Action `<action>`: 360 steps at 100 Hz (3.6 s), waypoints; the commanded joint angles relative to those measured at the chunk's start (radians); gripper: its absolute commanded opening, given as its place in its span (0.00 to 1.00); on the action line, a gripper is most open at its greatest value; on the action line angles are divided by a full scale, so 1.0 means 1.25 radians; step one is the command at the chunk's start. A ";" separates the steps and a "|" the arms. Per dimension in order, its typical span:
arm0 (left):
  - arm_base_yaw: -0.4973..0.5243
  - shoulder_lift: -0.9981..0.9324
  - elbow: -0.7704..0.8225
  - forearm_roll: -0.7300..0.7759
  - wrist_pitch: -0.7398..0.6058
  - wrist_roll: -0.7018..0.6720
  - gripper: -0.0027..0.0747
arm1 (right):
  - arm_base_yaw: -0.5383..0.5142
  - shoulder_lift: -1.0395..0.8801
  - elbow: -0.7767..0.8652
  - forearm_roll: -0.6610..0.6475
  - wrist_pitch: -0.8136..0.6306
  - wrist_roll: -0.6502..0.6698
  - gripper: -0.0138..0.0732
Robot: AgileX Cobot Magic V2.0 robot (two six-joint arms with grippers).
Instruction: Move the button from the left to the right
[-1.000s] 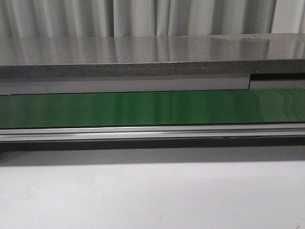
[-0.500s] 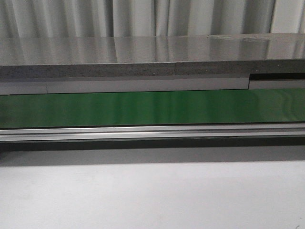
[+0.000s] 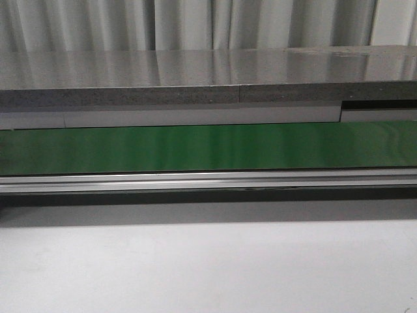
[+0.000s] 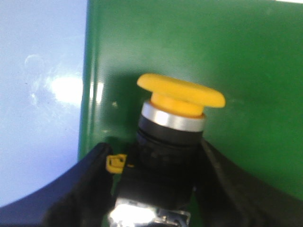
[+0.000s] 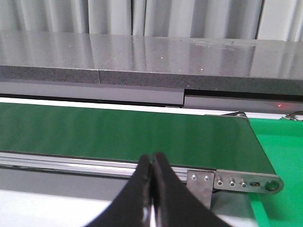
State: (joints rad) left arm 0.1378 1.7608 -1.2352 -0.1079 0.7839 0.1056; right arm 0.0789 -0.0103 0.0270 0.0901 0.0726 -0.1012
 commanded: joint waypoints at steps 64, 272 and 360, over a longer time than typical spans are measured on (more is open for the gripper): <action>-0.005 -0.263 -0.003 -0.120 -0.036 0.076 0.88 | -0.001 -0.017 -0.012 -0.007 -0.065 -0.001 0.08; -0.147 -1.190 0.748 -0.118 -0.540 0.097 0.01 | -0.001 -0.017 -0.012 -0.007 -0.065 -0.001 0.08; -0.147 -1.190 0.748 -0.118 -0.540 0.097 0.01 | -0.001 0.180 -0.316 0.006 0.223 -0.001 0.08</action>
State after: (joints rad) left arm -0.0368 0.2646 -0.2735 -0.2437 0.1870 0.2278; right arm 0.0789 0.1225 -0.2616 0.0901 0.3193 -0.1012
